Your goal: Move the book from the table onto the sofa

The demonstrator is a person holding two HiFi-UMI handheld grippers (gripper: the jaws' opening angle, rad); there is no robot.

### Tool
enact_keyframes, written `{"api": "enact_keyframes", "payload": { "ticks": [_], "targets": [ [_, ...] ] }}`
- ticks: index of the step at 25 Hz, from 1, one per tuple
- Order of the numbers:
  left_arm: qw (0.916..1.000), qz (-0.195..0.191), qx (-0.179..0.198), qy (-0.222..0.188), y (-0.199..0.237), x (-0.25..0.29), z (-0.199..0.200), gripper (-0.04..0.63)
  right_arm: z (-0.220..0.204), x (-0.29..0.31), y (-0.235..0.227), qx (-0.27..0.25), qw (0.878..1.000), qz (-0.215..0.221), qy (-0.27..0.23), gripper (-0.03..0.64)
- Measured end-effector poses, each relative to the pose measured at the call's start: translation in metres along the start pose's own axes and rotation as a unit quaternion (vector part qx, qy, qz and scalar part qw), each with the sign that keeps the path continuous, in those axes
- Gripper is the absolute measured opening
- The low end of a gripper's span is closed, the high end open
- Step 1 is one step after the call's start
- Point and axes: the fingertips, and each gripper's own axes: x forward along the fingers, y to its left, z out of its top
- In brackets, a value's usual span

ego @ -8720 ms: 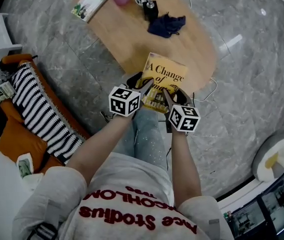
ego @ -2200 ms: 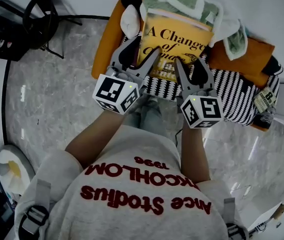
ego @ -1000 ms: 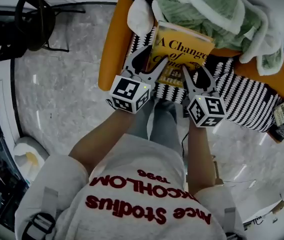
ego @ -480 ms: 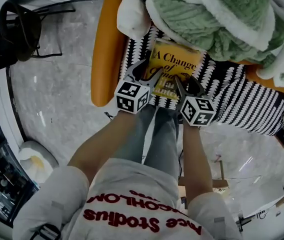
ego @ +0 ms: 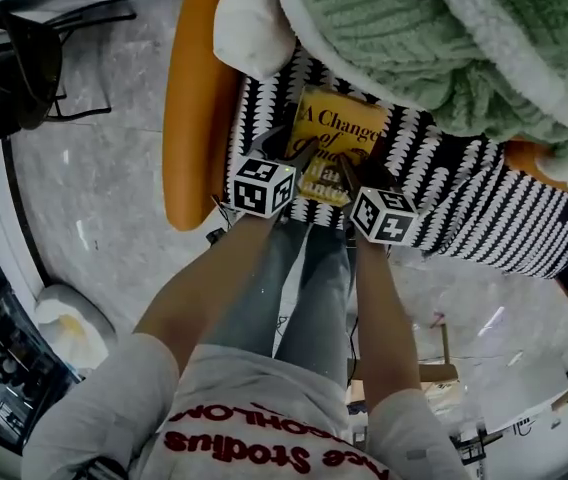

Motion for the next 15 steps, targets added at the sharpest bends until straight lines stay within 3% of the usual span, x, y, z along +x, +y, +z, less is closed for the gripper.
{"api": "enact_keyframes", "payload": {
  "ticks": [6, 11, 13, 15],
  "targets": [
    [1.0000, 0.008, 0.001, -0.005, 0.011, 0.017, -0.007, 0.239, -0.007, 0.013, -0.009, 0.015, 1.000, -0.008, -0.017, 0.235],
    [1.0000, 0.001, 0.001, 0.003, 0.014, 0.023, -0.008, 0.241, -0.004, 0.015, -0.014, -0.004, 0.999, -0.030, -0.012, 0.235],
    [0.9996, 0.000, 0.026, 0.011, 0.014, 0.022, -0.003, 0.239, 0.003, 0.009, -0.017, -0.025, 0.998, -0.051, -0.018, 0.235],
    [0.9976, 0.013, 0.065, 0.019, 0.014, 0.015, 0.003, 0.176, 0.010, -0.001, -0.020, -0.031, 0.997, -0.061, -0.029, 0.200]
  ]
}}
